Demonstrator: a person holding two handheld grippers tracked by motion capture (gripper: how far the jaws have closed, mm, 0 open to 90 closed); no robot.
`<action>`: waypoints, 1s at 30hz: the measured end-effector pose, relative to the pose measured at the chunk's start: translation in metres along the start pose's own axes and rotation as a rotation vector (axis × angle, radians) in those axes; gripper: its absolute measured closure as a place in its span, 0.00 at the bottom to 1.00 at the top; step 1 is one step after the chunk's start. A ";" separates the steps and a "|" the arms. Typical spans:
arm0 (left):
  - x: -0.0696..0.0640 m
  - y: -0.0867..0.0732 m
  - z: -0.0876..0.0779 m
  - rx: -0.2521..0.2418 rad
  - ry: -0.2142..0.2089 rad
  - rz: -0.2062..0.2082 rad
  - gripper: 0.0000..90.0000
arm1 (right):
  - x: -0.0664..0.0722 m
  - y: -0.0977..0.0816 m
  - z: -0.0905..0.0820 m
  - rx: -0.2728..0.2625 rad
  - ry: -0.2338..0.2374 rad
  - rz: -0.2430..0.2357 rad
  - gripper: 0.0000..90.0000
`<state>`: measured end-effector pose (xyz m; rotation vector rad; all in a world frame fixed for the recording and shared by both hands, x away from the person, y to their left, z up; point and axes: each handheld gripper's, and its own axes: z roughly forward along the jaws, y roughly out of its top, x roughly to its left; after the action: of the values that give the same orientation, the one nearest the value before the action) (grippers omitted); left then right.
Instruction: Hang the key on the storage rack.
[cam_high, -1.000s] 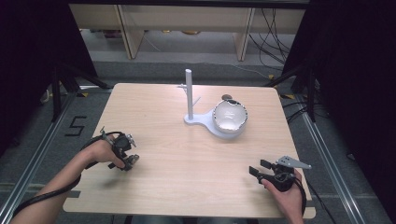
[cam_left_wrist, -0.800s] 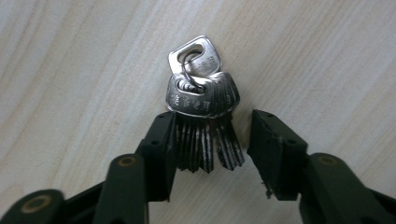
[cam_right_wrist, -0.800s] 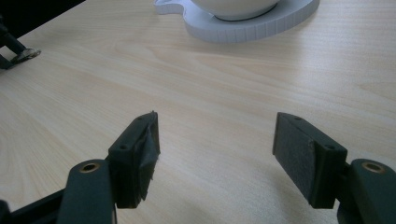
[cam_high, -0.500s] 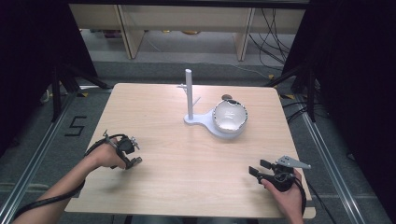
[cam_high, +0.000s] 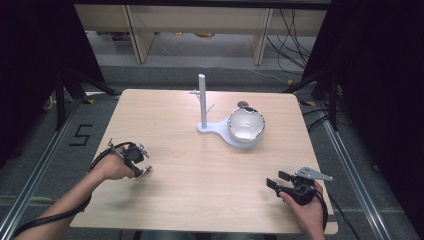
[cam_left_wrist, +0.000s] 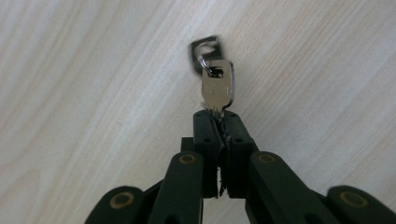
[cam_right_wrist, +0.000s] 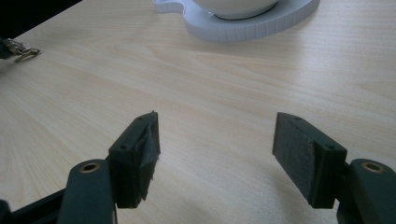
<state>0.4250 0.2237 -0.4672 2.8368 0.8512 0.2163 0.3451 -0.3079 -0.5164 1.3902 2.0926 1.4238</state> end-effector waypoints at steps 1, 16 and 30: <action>0.000 0.001 -0.001 0.007 0.003 0.005 0.96 | 0.000 0.000 0.000 -0.001 0.000 0.000 0.36; 0.004 0.038 -0.049 -0.104 0.098 0.062 0.96 | -0.003 0.000 -0.001 -0.006 -0.018 -0.045 0.36; 0.013 0.084 -0.082 -0.213 0.138 0.065 0.96 | -0.002 -0.001 -0.005 -0.014 -0.004 0.022 0.36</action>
<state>0.4651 0.1724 -0.3688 2.6760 0.7140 0.4855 0.3422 -0.3119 -0.5153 1.4138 2.0672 1.4405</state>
